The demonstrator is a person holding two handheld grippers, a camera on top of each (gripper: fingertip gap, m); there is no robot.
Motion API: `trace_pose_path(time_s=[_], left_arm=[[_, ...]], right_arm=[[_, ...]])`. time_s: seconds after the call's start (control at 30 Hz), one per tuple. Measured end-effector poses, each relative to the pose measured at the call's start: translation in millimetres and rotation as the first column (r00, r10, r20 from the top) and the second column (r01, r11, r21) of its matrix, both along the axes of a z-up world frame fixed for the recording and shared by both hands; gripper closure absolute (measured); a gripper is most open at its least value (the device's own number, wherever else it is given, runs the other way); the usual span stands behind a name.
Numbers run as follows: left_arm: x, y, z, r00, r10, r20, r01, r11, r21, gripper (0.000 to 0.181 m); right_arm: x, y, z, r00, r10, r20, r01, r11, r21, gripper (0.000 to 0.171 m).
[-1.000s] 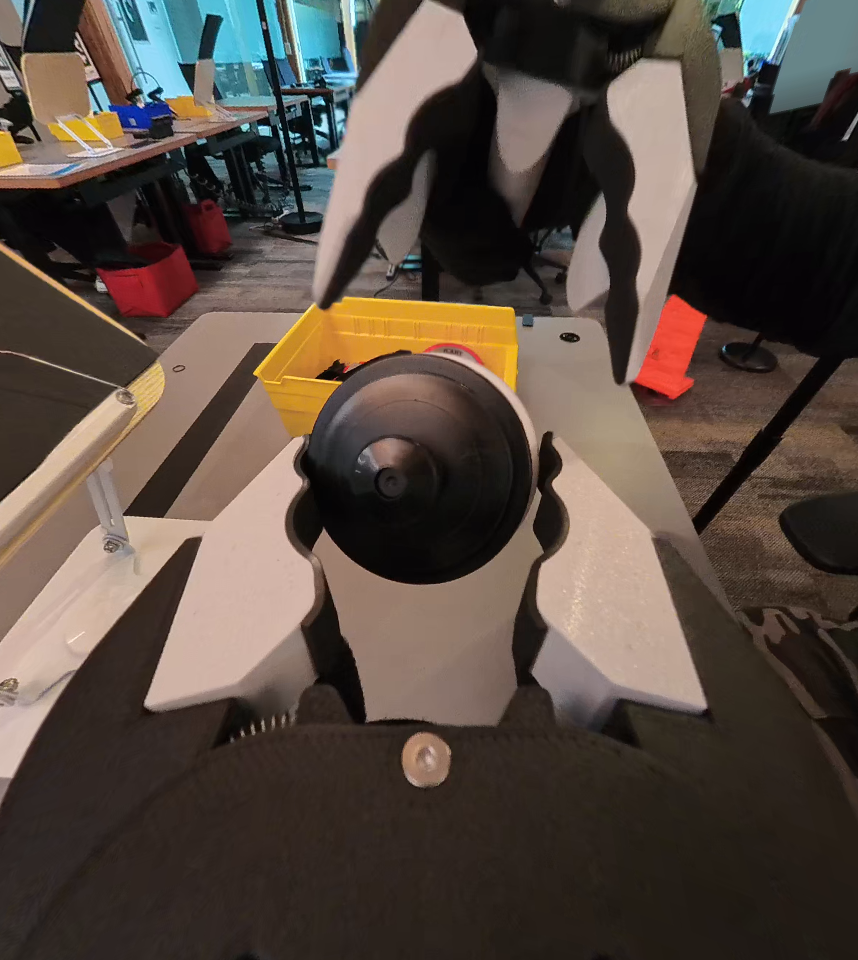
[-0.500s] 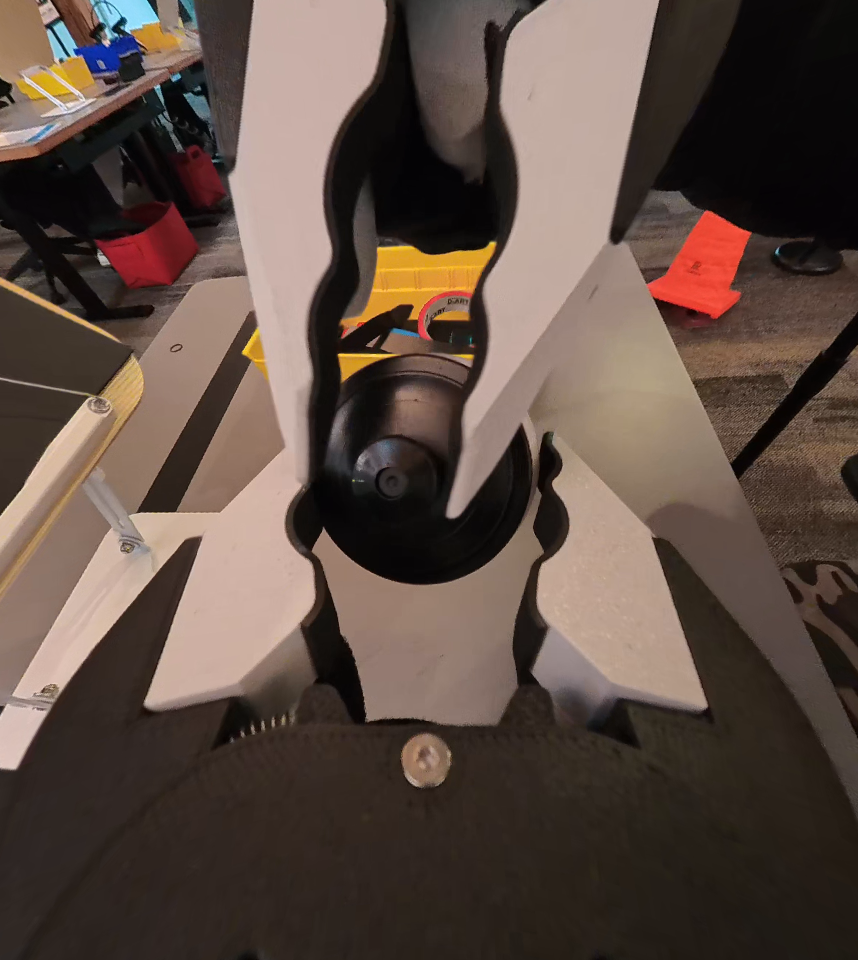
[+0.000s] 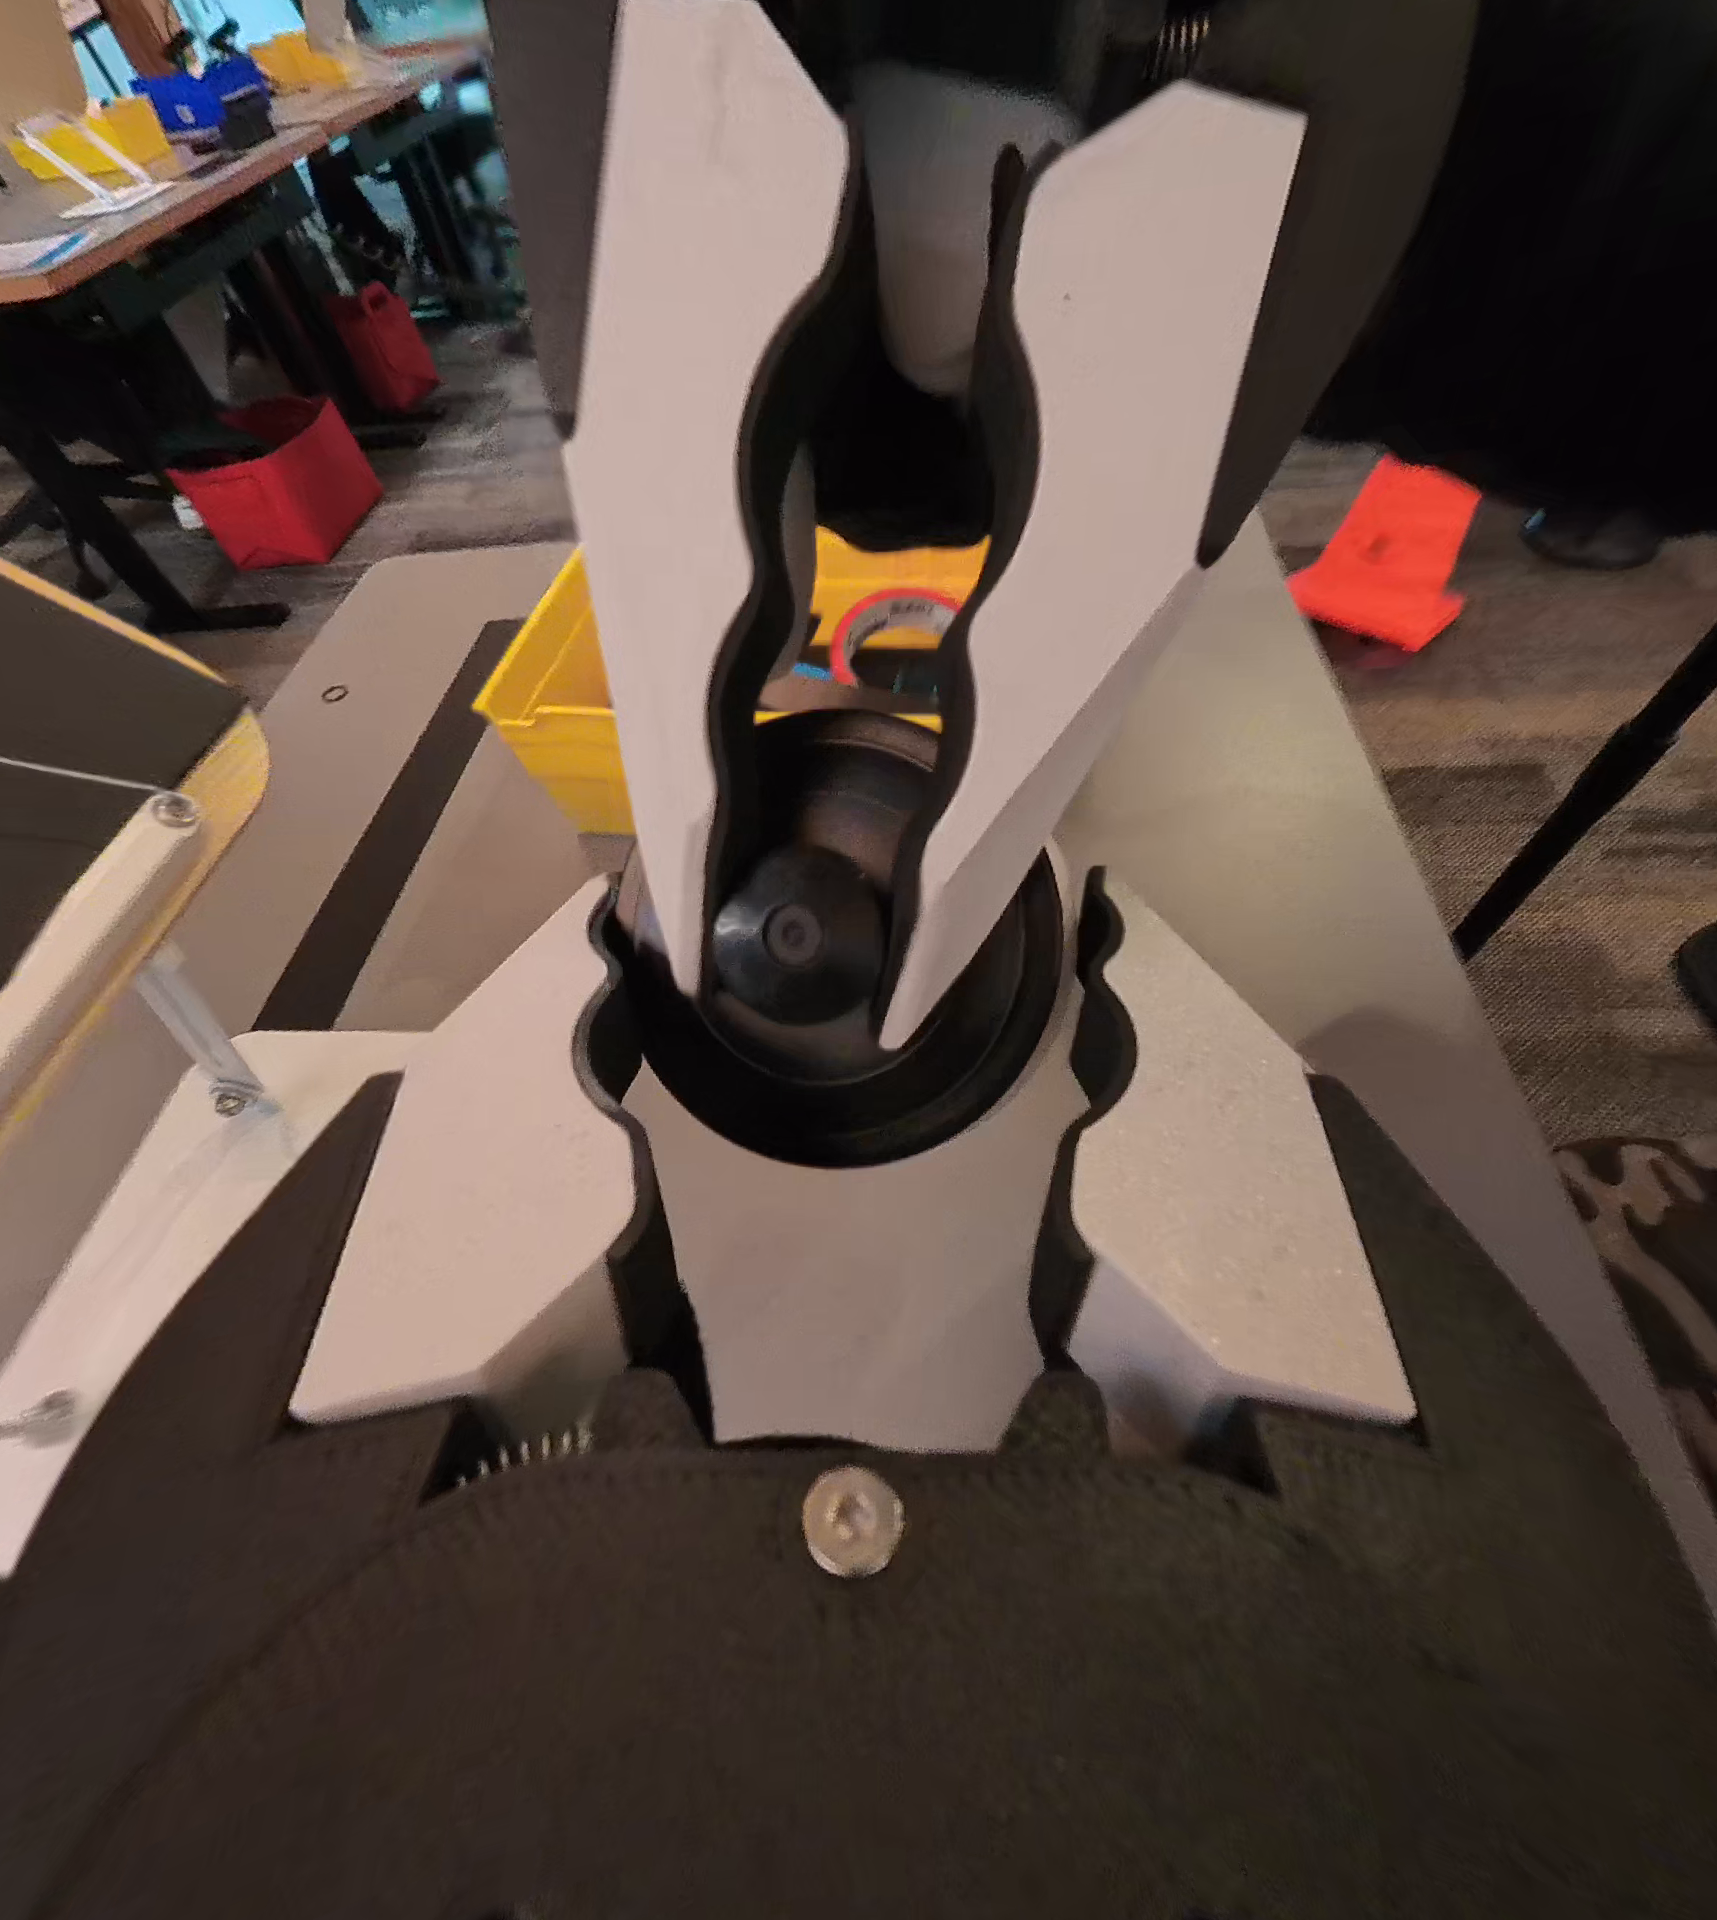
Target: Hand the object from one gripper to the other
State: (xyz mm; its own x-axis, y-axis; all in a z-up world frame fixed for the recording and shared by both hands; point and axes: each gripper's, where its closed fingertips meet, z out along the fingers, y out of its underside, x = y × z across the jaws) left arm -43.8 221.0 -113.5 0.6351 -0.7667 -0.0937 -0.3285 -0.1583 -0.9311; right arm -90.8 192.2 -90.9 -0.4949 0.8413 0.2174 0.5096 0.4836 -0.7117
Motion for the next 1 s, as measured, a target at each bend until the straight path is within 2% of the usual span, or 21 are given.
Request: trace_pose_path(time_s=[0.07,0.2,0.37,0.6,0.7,0.8,0.93,1.0], left_arm=[[-7.0,2.0,2.5,0.998,0.018,0.065,-0.017,1.000,-0.017,0.098],[-20.3,-1.7,9.3,0.986,0.074,0.148,-0.073,0.997,-0.012,0.077],[-29.9,-3.5,20.0,0.924,0.162,0.347,-0.175,0.985,0.004,0.064],[-22.6,-1.4,-17.6,0.828,0.185,0.530,-0.189,0.981,-0.046,0.060],[-30.7,-3.5,-13.2,0.643,0.099,0.759,-0.084,0.995,-0.059,0.060],[-36.1,-5.7,-6.2,0.423,-0.001,0.906,0.043,0.999,-0.019,0.060],[-31.8,-12.3,7.7,0.154,-0.125,0.980,0.171,0.980,0.099,0.056],[-32.8,-14.3,14.6,0.048,-0.167,0.985,0.187,0.970,0.155,0.056]], right_arm=[[-2.6,3.4,8.9,0.998,-0.024,-0.065,0.022,0.999,-0.040,0.154],[-0.9,18.7,45.1,0.964,-0.104,-0.246,0.076,0.990,-0.122,0.154],[5.0,33.7,78.8,0.891,-0.205,-0.405,0.113,0.964,-0.239,0.154],[15.0,33.6,118.7,0.803,-0.268,-0.533,0.063,0.926,-0.372,0.154],[22.2,32.0,139.4,0.771,-0.281,-0.571,0.017,0.906,-0.423,0.154],[27.4,29.8,157.0,0.743,-0.287,-0.604,-0.019,0.893,-0.449,0.154],[27.3,26.4,168.1,0.727,-0.286,-0.624,-0.049,0.885,-0.463,0.154],[25.7,24.7,170.0,0.722,-0.287,-0.629,-0.066,0.877,-0.477,0.154]])
